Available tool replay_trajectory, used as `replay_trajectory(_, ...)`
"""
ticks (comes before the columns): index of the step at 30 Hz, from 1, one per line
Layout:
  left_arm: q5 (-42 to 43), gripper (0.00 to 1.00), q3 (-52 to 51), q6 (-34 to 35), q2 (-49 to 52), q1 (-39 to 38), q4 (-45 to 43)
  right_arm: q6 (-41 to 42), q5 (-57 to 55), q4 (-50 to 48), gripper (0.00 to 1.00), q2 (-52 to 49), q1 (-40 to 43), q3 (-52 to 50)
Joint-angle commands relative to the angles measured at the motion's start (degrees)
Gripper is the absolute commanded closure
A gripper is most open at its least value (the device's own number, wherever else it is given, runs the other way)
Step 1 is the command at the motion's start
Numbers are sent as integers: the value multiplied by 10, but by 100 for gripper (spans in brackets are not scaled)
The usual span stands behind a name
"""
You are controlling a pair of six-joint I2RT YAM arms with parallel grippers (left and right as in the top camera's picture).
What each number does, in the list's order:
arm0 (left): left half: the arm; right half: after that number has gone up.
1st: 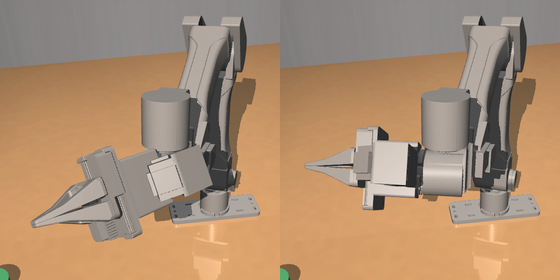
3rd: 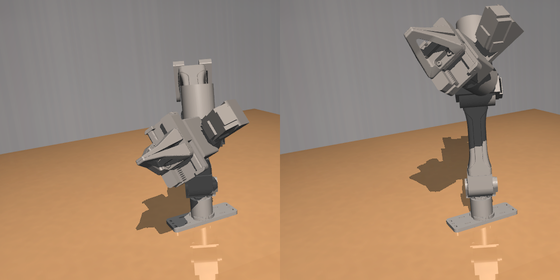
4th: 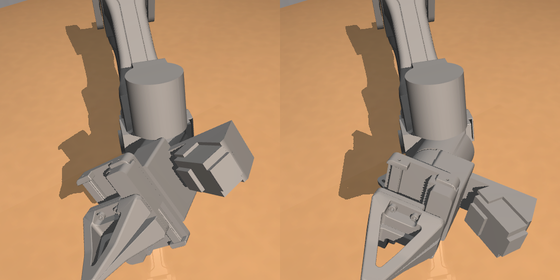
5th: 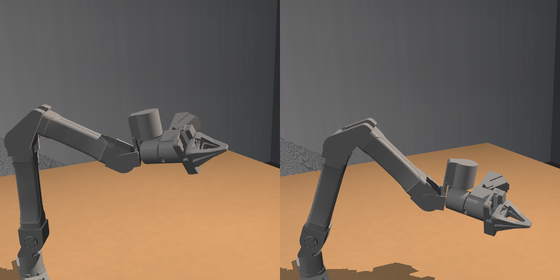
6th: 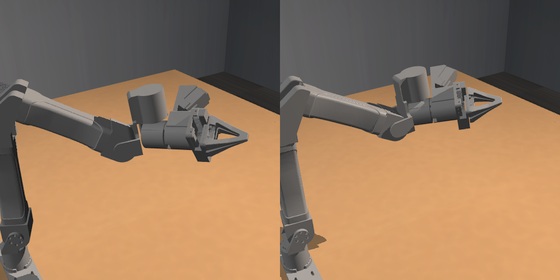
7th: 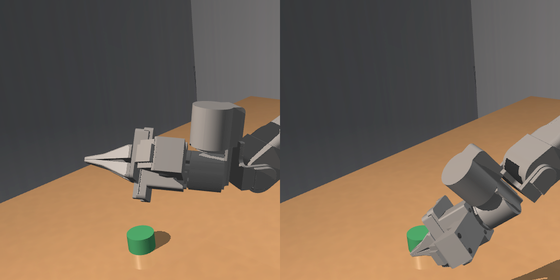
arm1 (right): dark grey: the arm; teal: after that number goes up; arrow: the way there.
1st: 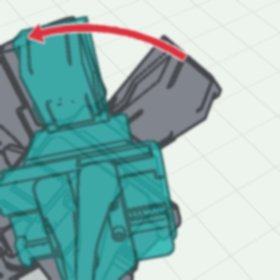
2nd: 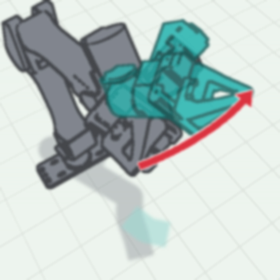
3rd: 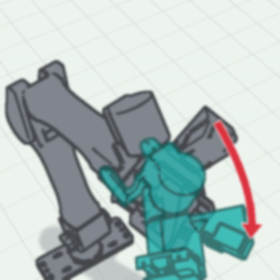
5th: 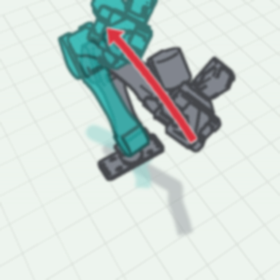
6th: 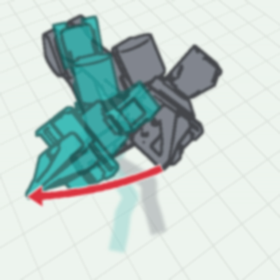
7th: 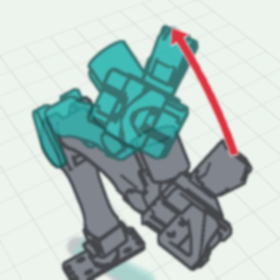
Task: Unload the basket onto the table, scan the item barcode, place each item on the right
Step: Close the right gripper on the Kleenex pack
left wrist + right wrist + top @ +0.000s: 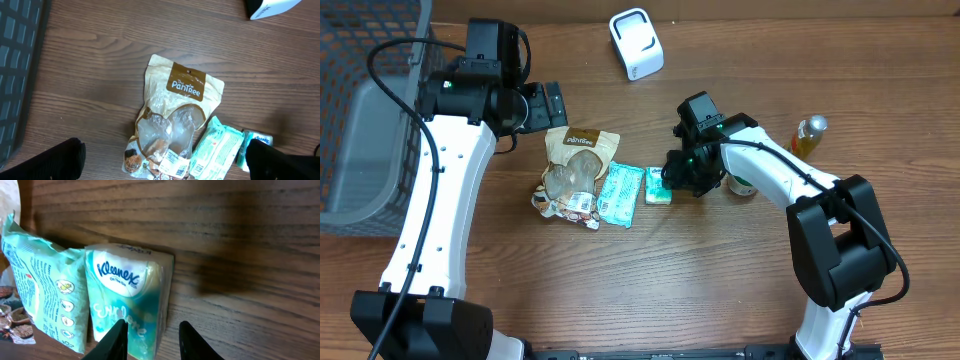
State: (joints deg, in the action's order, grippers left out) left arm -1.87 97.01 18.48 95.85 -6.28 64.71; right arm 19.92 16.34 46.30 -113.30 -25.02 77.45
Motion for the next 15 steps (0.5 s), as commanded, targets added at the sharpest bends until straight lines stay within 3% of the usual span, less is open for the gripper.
replay_trajectory(1,4,0,5,4,2,-1,-2,10,5,-6,71,19,-1,-4)
replay_trajectory(15,4,0,5,4,2,-1,-2,16,5,-13,71,-3,-1,-4)
